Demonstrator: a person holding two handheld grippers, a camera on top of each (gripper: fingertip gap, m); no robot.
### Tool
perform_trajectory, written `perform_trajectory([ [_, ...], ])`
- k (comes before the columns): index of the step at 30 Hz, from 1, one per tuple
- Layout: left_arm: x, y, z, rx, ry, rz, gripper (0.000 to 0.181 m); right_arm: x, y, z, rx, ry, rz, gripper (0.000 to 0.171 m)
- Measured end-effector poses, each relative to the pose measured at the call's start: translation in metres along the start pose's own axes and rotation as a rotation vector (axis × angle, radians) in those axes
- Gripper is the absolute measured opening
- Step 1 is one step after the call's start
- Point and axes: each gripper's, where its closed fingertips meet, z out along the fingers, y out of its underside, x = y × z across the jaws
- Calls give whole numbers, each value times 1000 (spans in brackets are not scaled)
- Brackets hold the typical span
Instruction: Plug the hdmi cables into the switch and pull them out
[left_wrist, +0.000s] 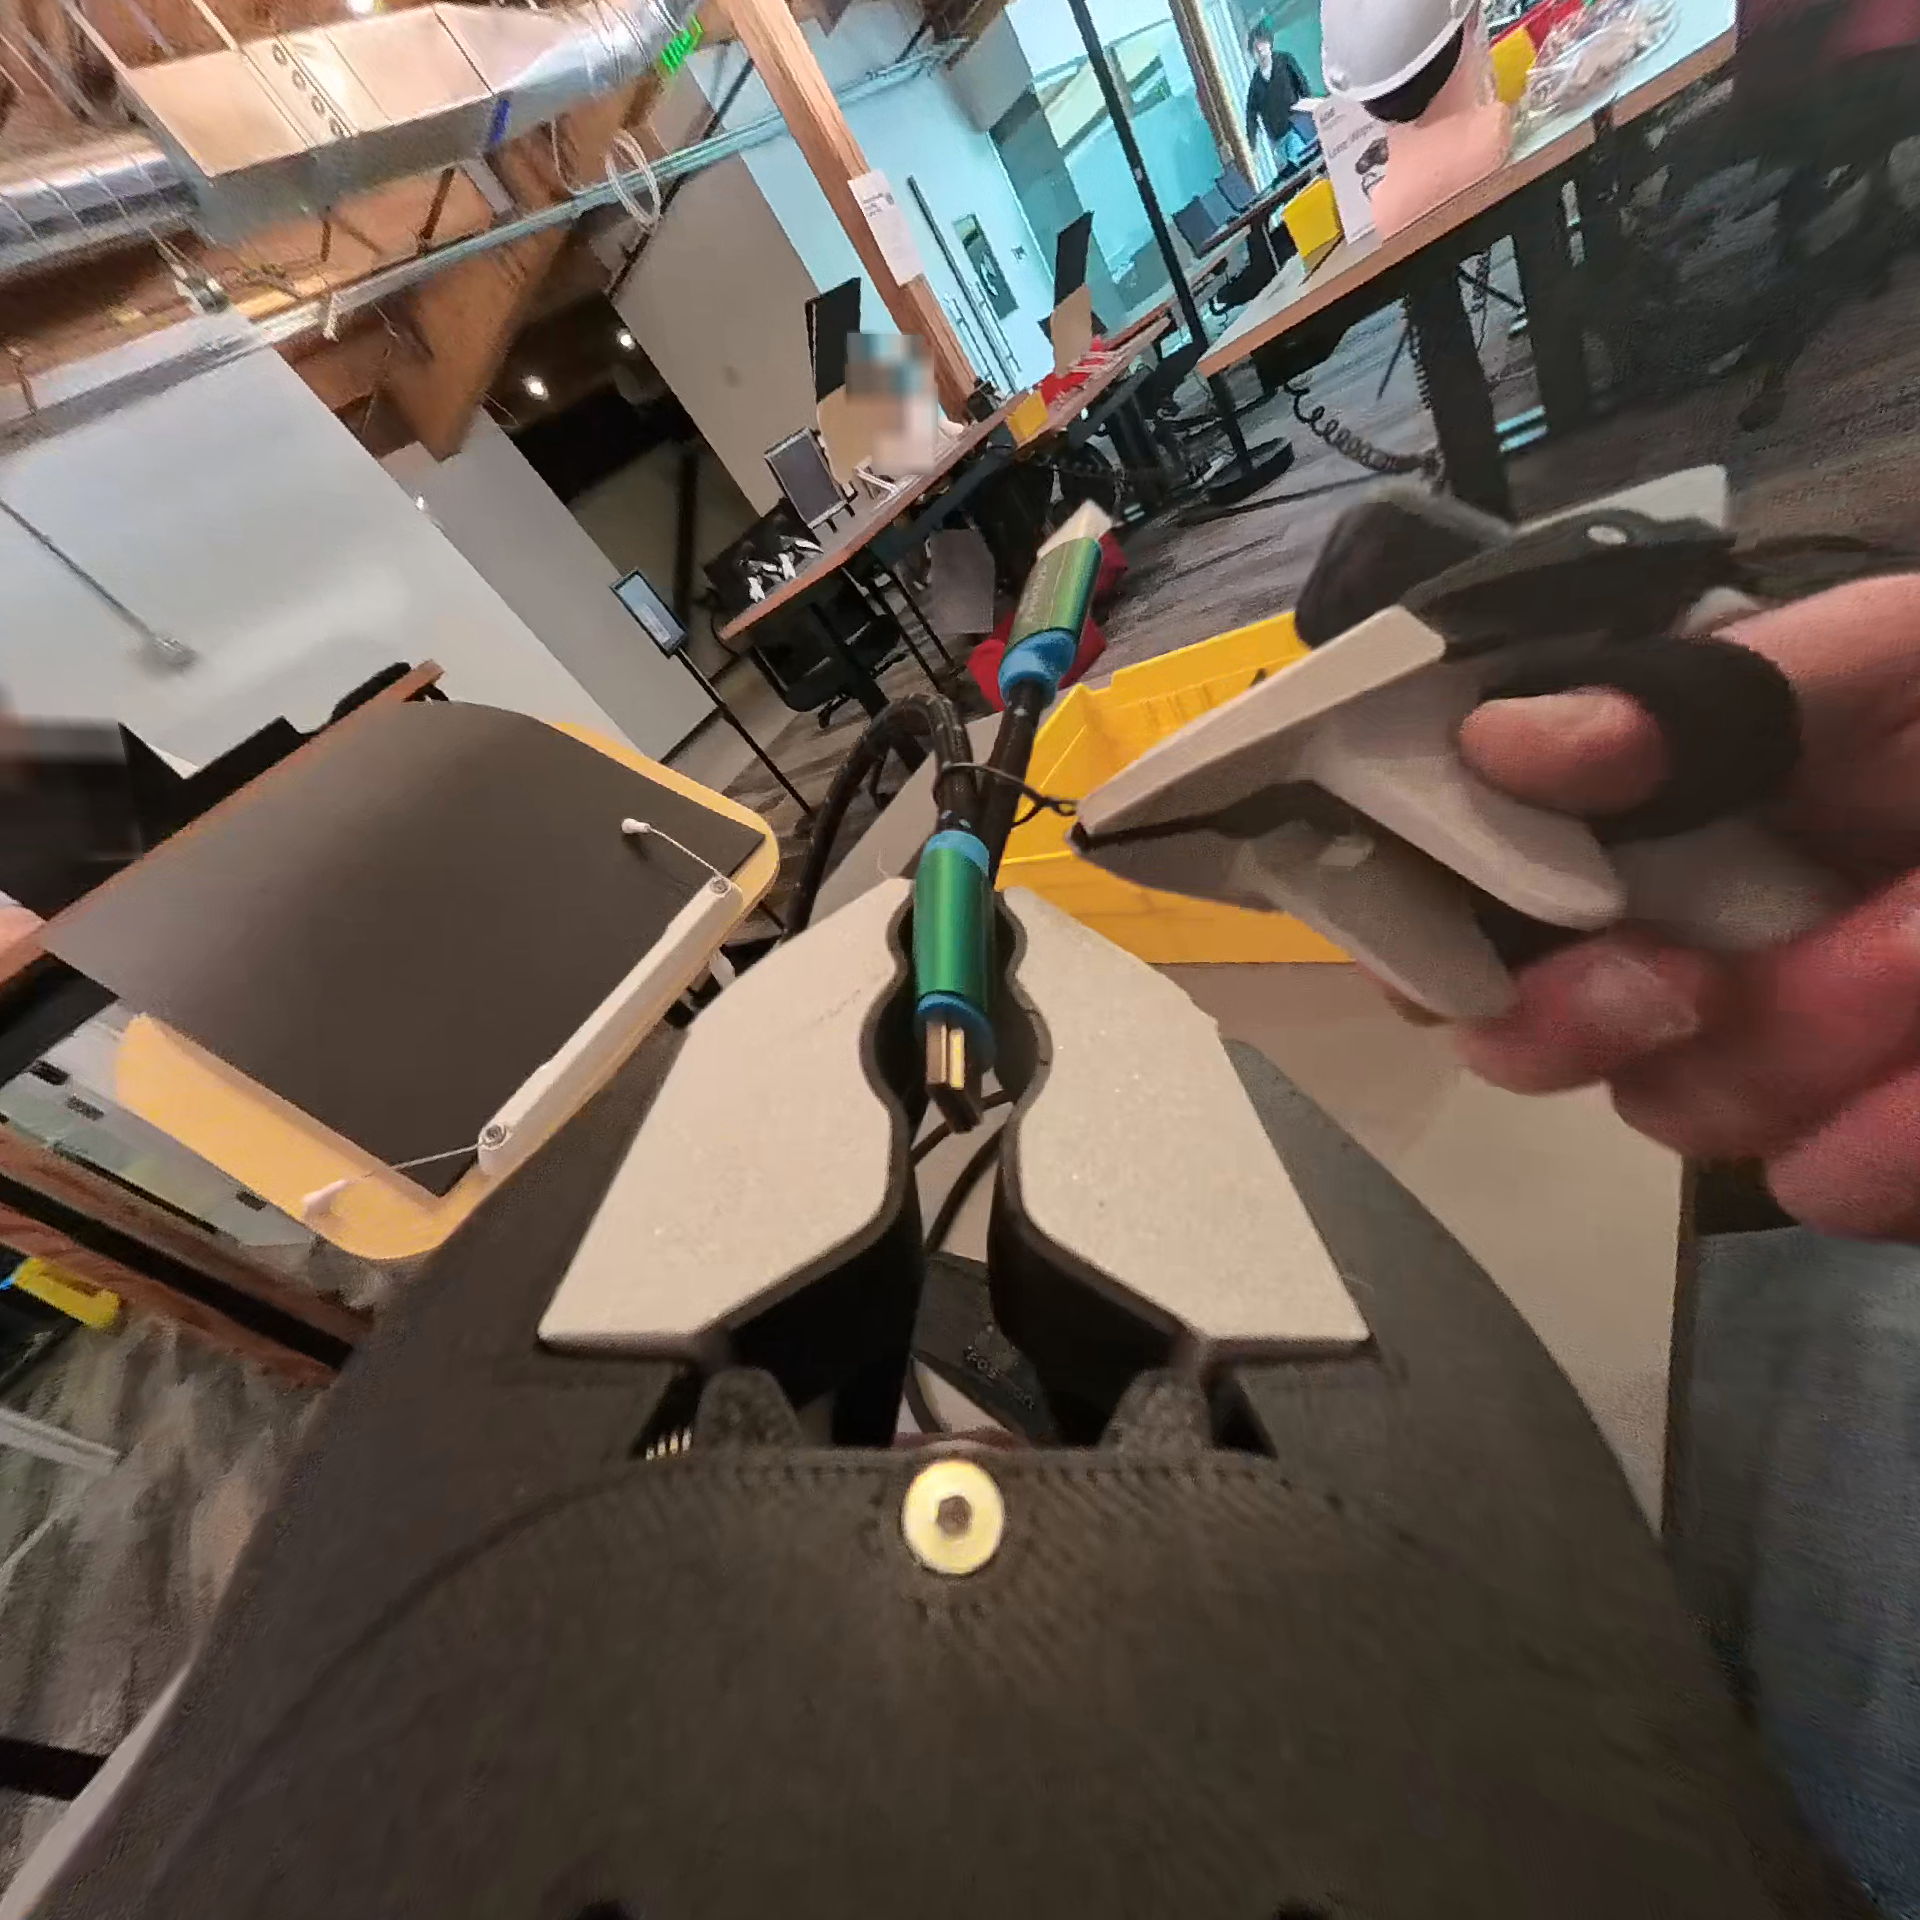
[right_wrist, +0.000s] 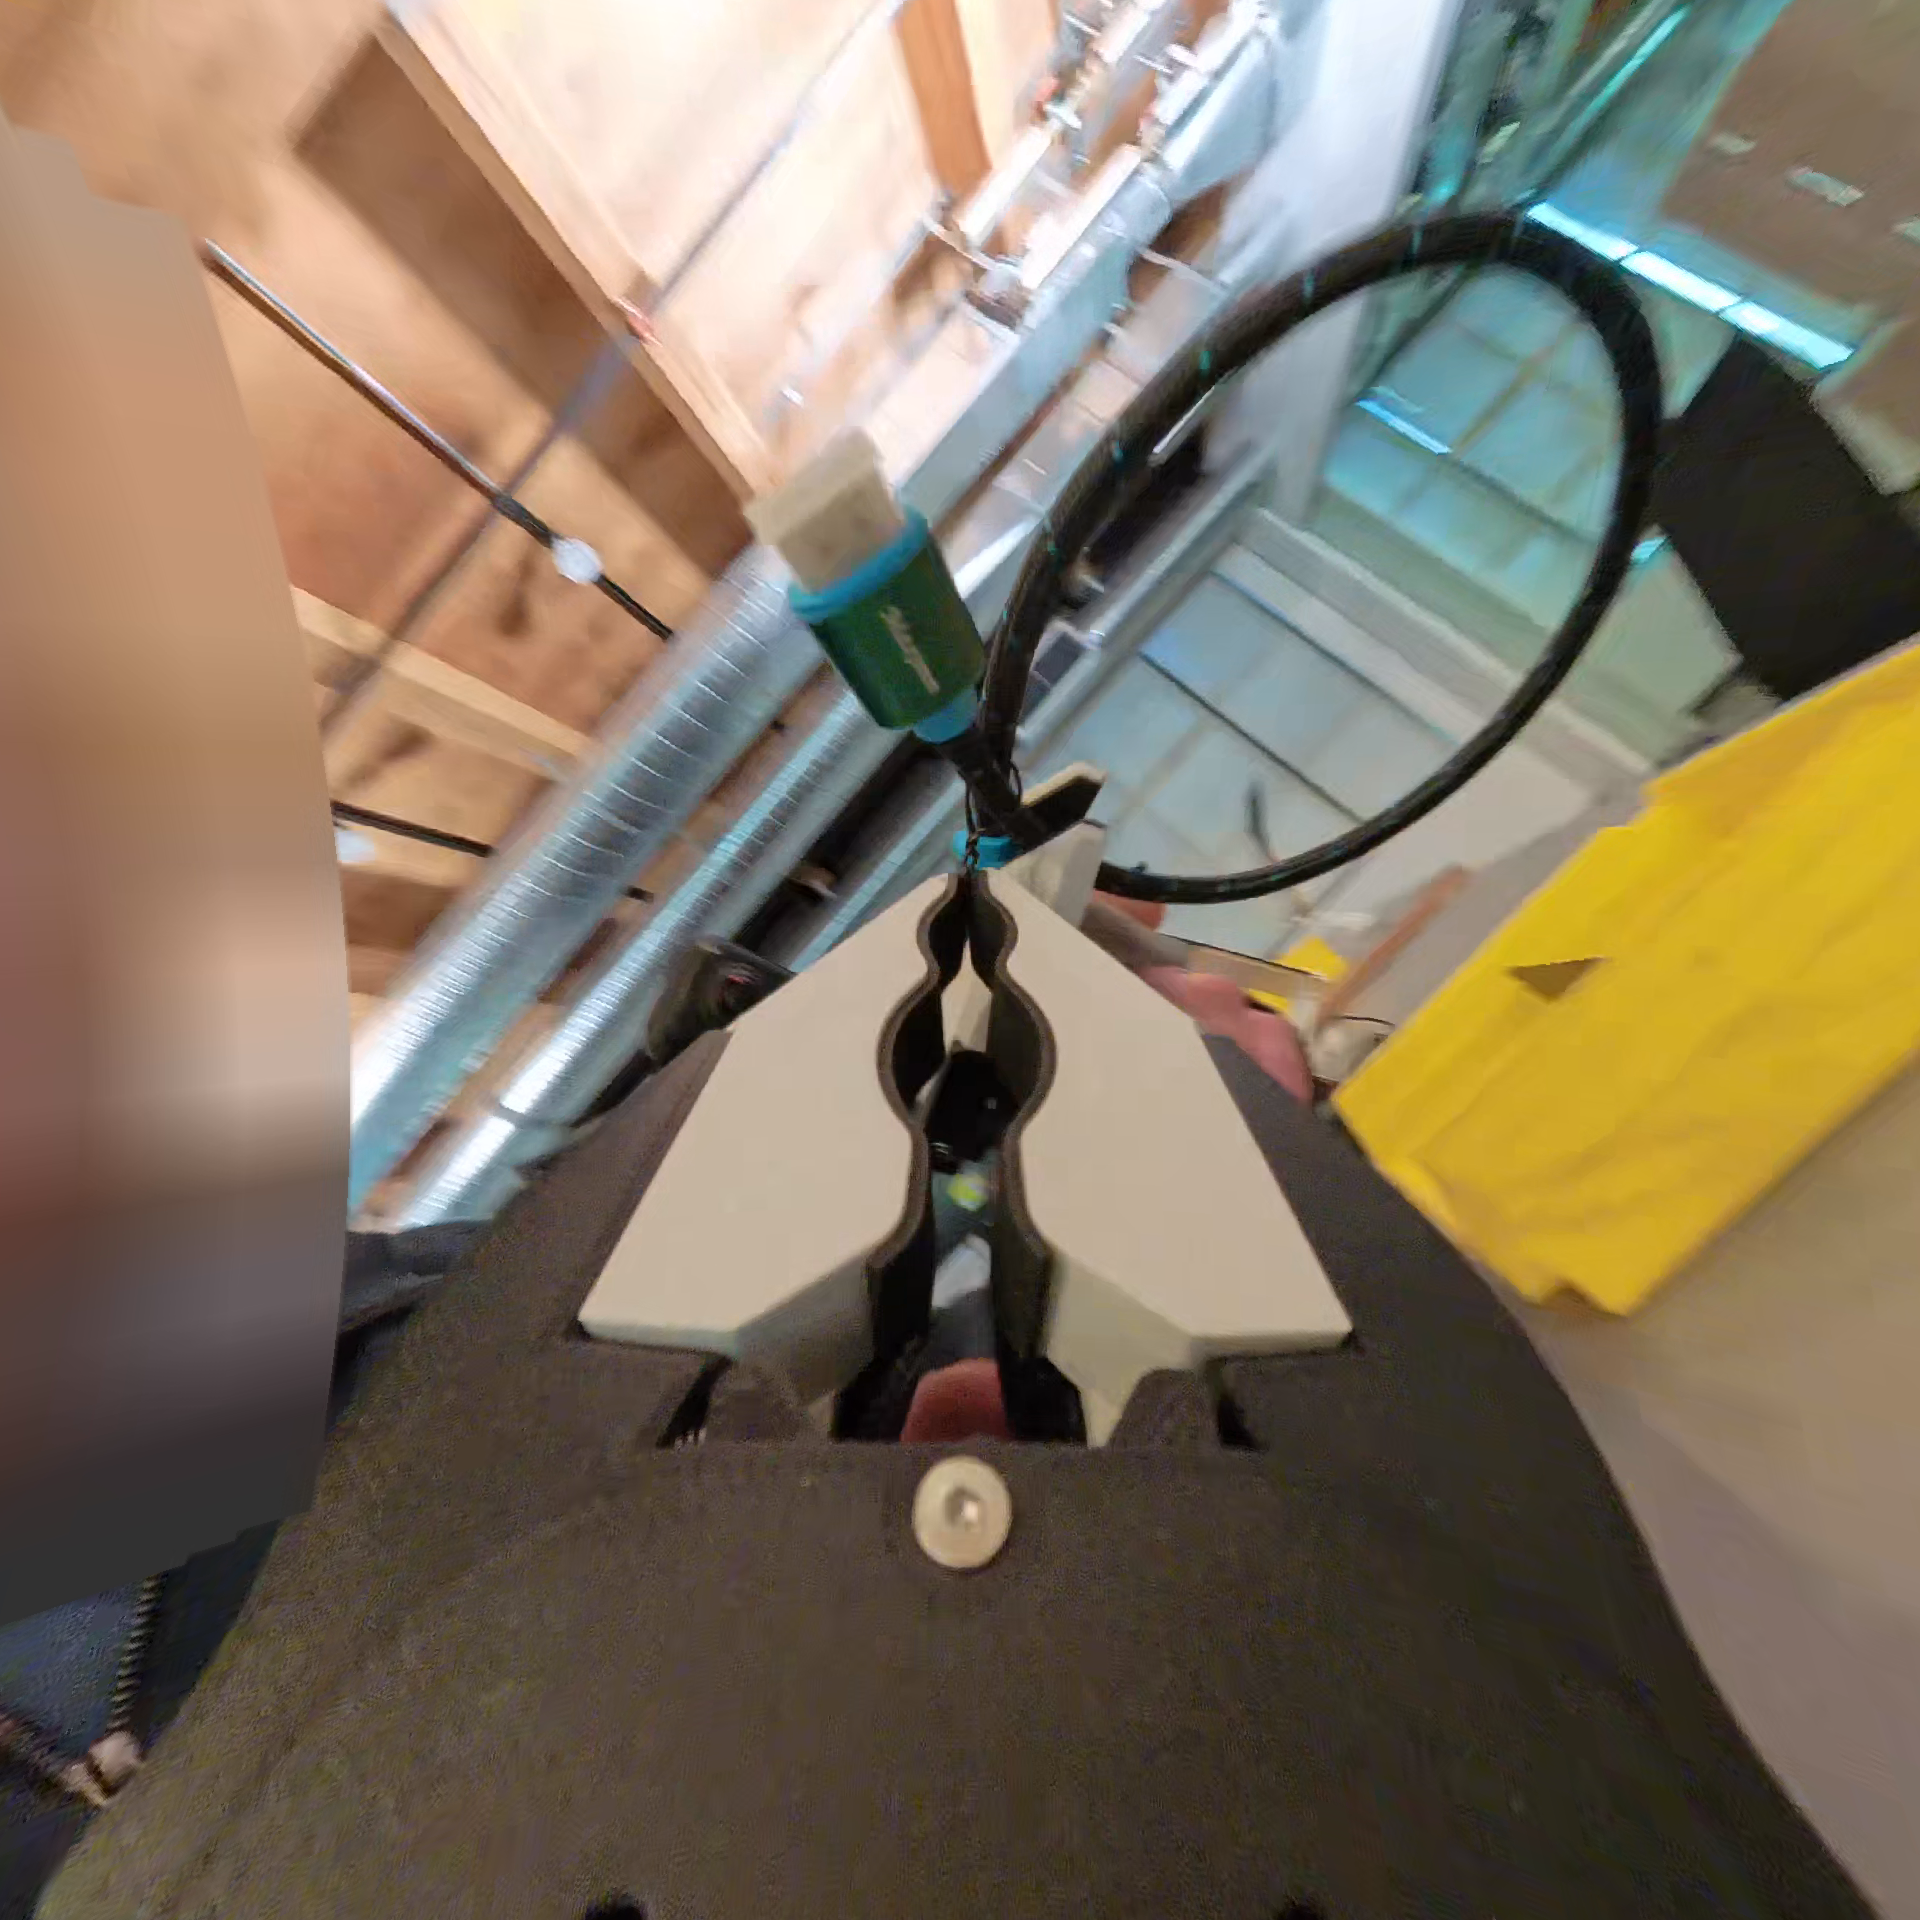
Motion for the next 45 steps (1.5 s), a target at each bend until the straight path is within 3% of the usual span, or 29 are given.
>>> perform_trajectory([
  [4,0,-5,-4,54,-22,46,9,-10,7,6,40,-152,140,0],
  [6,-3,-3,-3,37,-31,54,9,-5,5,6,33,-113,70,0],
  [7,-4,-1,-2,25,-33,44,9,-2,4,6,12,-64,-28,1],
  [10,-11,6,-2,-2,-17,-31,9,14,6,2,-134,178,-397,32],
  [13,-14,8,-1,-30,-8,-61,10,21,-5,-3,-298,451,-989,29],
  [17,-9,8,1,-63,10,-82,9,14,-11,3,-492,636,-1695,17],
  [23,-9,6,2,-83,19,-135,9,25,-6,3,-610,732,-1960,13],
  [36,-5,5,2,-91,29,-141,9,25,-11,3,-640,775,-2072,2],
  [38,-6,5,2,-90,23,-133,10,24,-10,3,-615,741,-1951,1],
  [43,-8,6,2,-76,6,-115,9,22,-7,3,-493,596,-1419,0],
  [45,-8,4,2,-53,-8,-102,9,18,-6,4,-379,487,-1073,0],
])
